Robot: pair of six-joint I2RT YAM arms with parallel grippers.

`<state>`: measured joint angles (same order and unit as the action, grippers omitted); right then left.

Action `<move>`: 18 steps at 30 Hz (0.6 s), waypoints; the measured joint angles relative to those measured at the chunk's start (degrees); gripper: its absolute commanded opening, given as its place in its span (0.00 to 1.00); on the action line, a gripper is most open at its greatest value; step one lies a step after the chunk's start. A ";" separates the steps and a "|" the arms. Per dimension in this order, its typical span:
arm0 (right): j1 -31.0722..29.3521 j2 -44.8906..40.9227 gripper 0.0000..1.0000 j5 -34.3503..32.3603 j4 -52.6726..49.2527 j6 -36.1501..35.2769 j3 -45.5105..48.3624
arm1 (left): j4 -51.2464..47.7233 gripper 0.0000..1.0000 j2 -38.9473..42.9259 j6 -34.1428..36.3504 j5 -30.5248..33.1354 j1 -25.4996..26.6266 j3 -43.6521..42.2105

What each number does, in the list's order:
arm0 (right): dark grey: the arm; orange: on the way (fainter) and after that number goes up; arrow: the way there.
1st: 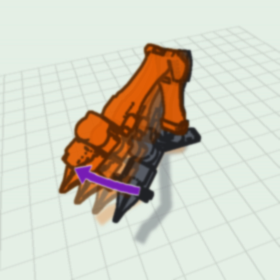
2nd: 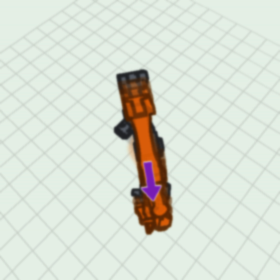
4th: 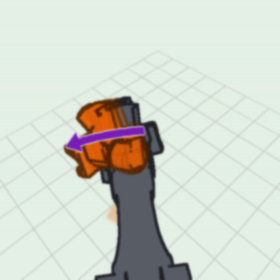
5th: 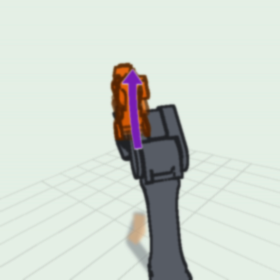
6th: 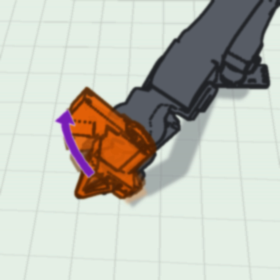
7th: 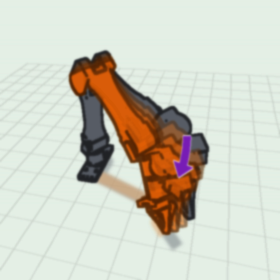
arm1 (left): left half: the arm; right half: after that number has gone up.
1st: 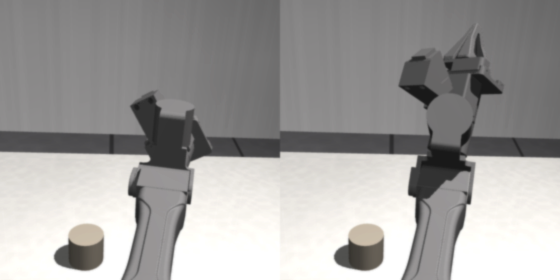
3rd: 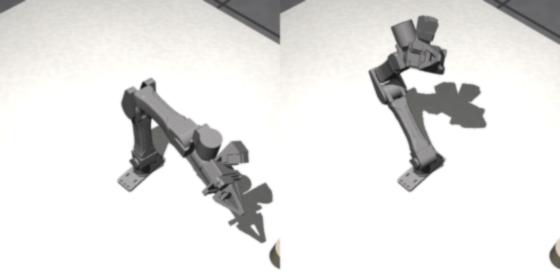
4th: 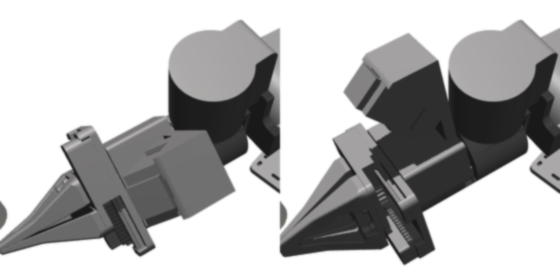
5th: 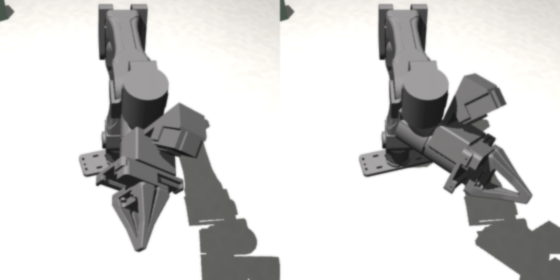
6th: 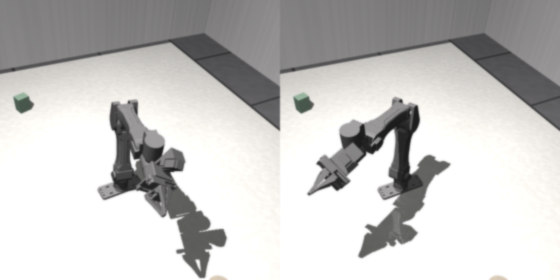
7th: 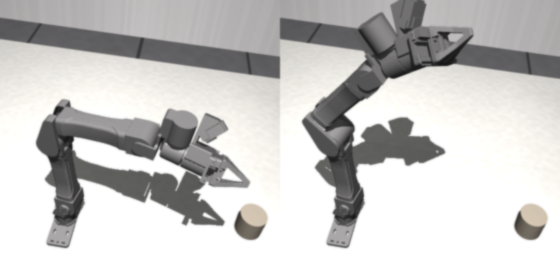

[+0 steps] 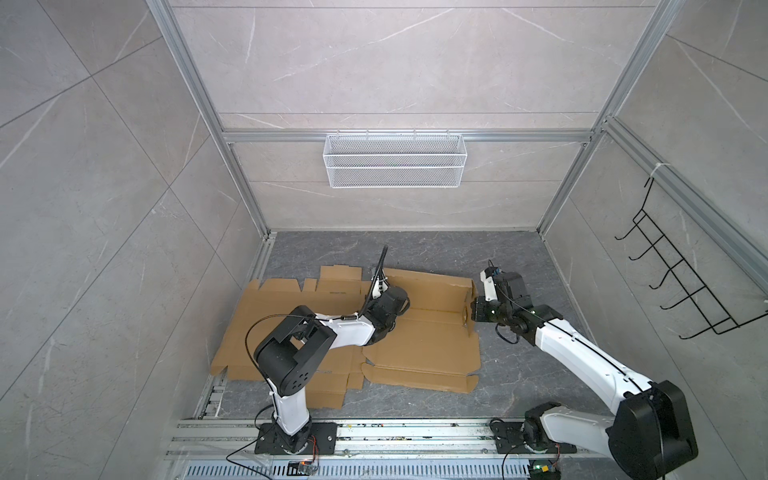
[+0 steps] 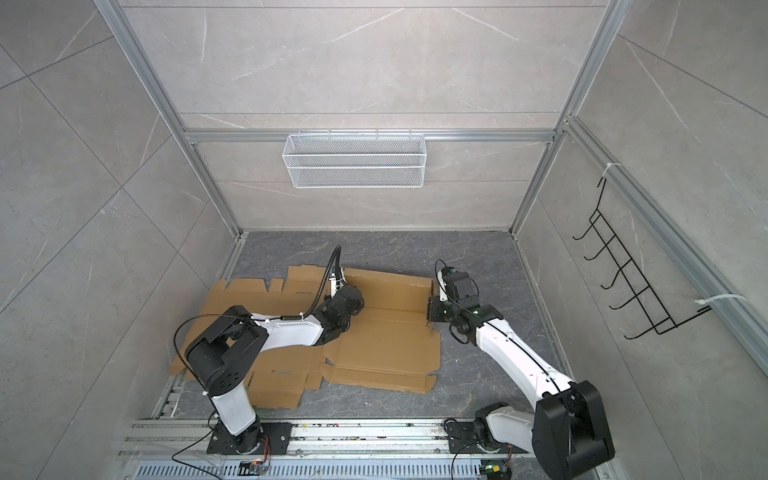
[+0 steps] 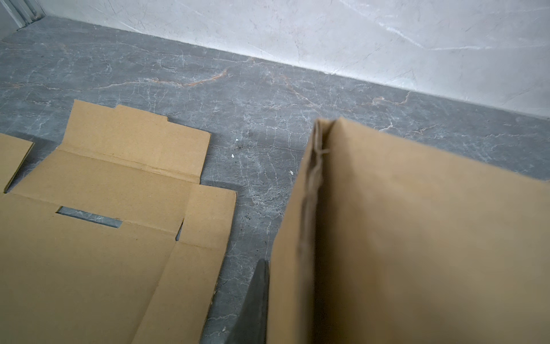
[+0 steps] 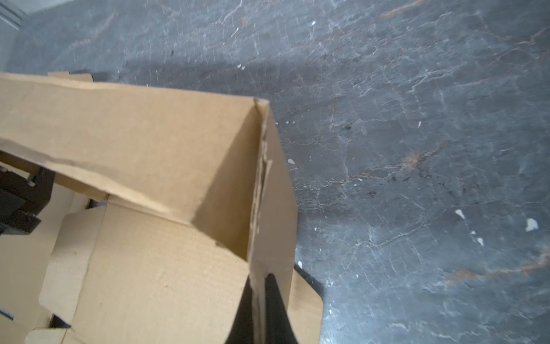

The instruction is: Fold the paper box

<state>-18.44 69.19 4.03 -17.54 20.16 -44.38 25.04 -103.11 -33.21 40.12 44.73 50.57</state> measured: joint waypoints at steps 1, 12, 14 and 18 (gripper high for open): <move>-0.09 -0.61 0.06 0.02 1.57 0.87 1.27 | 0.96 0.00 0.02 0.28 -0.02 0.04 -0.48; 2.64 1.55 0.41 5.95 5.33 -2.08 2.19 | 4.52 0.00 0.02 6.12 -1.57 0.22 -1.84; 5.92 2.49 0.44 10.99 4.20 -3.72 0.90 | 4.13 0.00 0.02 6.69 -1.62 0.13 -1.70; 11.47 2.93 0.58 20.96 3.56 -5.64 -0.24 | 2.86 0.00 0.02 6.95 -1.81 -0.13 -1.07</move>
<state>-6.96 72.12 24.99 -13.98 14.52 -44.62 27.90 -103.09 -26.26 38.30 44.60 49.50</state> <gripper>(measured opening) 0.500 0.080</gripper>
